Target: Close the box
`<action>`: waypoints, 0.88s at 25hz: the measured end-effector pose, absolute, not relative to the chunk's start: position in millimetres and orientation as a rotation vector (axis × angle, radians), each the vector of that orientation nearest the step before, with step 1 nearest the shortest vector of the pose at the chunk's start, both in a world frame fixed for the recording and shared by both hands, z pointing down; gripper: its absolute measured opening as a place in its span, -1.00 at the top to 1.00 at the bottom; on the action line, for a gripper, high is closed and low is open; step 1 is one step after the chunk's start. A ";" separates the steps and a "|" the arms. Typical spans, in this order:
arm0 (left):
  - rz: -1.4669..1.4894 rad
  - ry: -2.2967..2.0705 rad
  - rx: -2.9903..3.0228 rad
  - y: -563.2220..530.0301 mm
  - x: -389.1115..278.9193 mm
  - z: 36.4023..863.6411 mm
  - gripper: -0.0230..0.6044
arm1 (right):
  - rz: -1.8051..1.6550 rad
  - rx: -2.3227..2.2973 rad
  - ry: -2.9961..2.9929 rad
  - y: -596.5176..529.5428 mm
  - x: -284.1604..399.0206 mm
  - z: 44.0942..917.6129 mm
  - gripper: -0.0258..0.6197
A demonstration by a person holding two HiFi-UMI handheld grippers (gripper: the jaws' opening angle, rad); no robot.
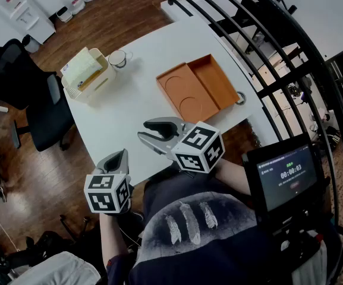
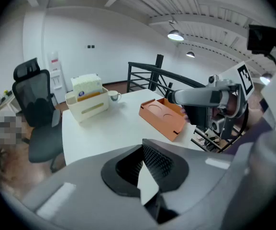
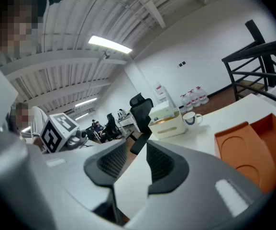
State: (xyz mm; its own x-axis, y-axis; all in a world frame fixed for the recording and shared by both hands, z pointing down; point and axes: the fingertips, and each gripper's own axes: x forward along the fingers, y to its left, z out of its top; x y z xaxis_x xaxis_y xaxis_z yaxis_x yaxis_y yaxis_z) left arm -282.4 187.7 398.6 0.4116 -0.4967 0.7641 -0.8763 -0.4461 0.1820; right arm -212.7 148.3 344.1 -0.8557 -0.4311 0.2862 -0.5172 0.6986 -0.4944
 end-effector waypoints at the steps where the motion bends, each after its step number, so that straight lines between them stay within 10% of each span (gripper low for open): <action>1: 0.812 -1.116 2.061 194.1 -274.0 397.6 0.88 | 0.881 0.770 -2.756 147.6 -204.7 344.5 0.55; 22: 0.482 -1.168 1.890 98.2 -172.9 438.0 0.88 | 0.758 0.880 -2.760 79.2 -65.8 329.6 0.55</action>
State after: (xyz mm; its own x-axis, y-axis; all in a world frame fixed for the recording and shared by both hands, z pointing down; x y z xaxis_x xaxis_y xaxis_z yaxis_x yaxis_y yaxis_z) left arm -172.9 98.2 438.0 0.4913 -0.5415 0.6822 -0.8650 -0.2119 0.4547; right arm -65.8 79.2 329.6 -0.8172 -0.5019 0.2833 -0.5762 0.7005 -0.4211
